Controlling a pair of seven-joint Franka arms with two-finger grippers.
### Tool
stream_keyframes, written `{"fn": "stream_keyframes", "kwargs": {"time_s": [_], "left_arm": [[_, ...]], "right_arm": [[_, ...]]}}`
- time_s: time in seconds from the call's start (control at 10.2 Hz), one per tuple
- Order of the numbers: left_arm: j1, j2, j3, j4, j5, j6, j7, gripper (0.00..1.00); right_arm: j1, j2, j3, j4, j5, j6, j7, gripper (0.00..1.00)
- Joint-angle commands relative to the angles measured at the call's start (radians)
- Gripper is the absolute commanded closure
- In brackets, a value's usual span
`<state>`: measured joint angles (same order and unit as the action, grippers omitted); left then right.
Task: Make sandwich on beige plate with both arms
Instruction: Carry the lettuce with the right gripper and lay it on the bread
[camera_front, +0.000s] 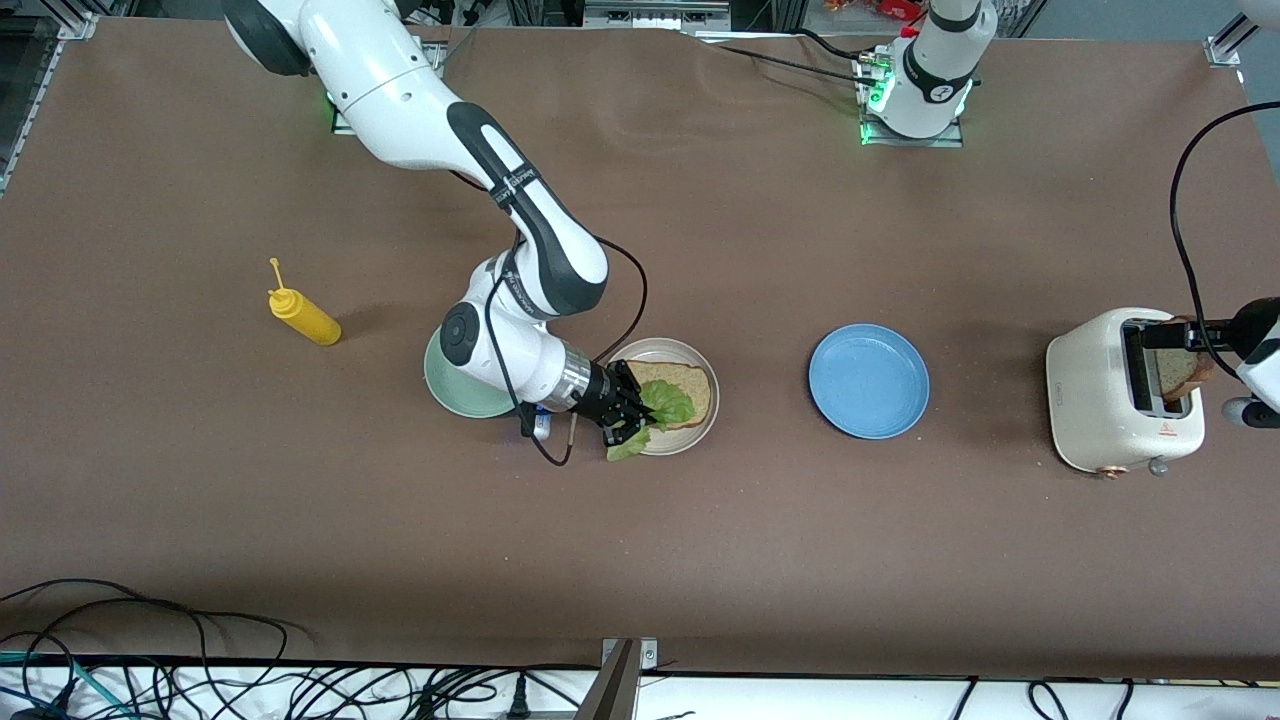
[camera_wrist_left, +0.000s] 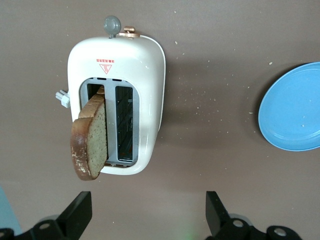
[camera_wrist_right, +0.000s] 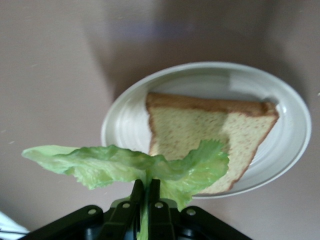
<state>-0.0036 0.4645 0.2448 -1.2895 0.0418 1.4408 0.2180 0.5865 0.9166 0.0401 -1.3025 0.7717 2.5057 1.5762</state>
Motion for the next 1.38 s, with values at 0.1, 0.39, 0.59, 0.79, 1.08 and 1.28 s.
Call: {"fn": "stream_keyframes", "kwargs": {"time_s": [0.1, 0.39, 0.59, 0.79, 1.08, 1.28], "left_arm": [[-0.003, -0.017, 0.001, -0.013, 0.024, 0.004, 0.018, 0.00], [-0.003, -0.014, 0.001, -0.013, 0.024, 0.007, 0.018, 0.00], [-0.004, -0.014, 0.001, -0.013, 0.026, 0.007, 0.018, 0.00], [-0.003, -0.015, 0.001, -0.013, 0.026, 0.007, 0.018, 0.00], [-0.004, -0.014, 0.001, -0.013, 0.026, 0.007, 0.018, 0.00], [-0.004, -0.014, 0.001, -0.013, 0.026, 0.007, 0.017, 0.00]], "right_arm": [[0.009, 0.010, -0.003, -0.004, 0.024, -0.005, 0.021, 1.00], [0.010, 0.005, -0.006, -0.024, 0.009, -0.013, 0.022, 0.04], [0.001, -0.008, -0.012, -0.015, 0.008, -0.060, 0.021, 0.00], [-0.023, -0.057, -0.023, -0.015, 0.008, -0.160, 0.021, 0.00], [-0.027, -0.183, -0.155, -0.014, -0.111, -0.504, -0.008, 0.00], [-0.028, -0.270, -0.245, -0.015, -0.181, -0.722, -0.117, 0.00]]}}
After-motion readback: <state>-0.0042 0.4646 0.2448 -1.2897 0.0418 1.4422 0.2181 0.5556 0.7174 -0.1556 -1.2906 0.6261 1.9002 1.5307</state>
